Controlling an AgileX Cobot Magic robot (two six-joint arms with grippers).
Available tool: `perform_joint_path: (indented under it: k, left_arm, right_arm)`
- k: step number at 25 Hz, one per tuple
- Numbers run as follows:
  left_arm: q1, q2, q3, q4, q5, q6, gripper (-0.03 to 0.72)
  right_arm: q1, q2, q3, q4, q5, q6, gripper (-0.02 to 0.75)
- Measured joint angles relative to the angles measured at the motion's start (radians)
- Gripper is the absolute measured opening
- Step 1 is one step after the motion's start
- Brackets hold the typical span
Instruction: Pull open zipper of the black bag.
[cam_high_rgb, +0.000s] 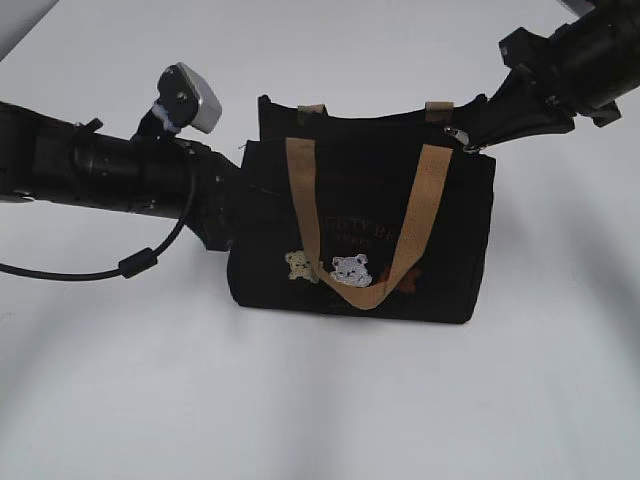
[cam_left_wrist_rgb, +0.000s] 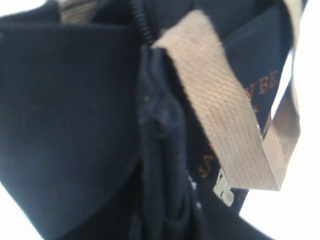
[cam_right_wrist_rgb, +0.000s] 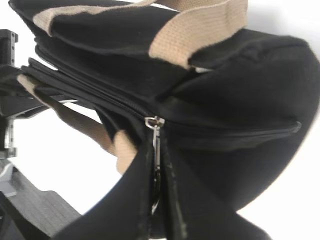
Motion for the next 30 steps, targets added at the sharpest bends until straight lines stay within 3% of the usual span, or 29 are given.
perform_joint_path:
  k: [3,6,12,14,21,30]
  left_arm:
    - [0.000,-0.011,0.000,0.015,-0.031,-0.185,0.231]
    - [0.000,-0.067,0.000,0.174,-0.046,-0.497,0.365]
    - [0.000,-0.259,0.001,0.661,-0.030,-1.292,0.398]
    - [0.000,-0.324,0.022,0.799,-0.019,-1.480,0.368]
    - [0.000,-0.576,0.177,1.096,-0.045,-1.844,0.323]
    - [0.000,-1.095,0.333,1.440,0.099,-2.275,0.319]
  right_arm:
    - [0.000,0.000,0.000,-0.024,0.013,0.003,0.162]
    - [0.000,-0.013,0.000,-0.036,0.055,0.004,0.274]
    - [-0.002,-0.117,0.000,-0.154,0.146,0.080,0.311]
    - [-0.002,-0.149,0.003,-0.214,0.179,0.133,0.309]
    - [-0.002,-0.357,0.229,-0.386,0.213,0.242,0.285]
    - [-0.002,-0.911,0.650,-0.630,0.208,0.280,0.284]
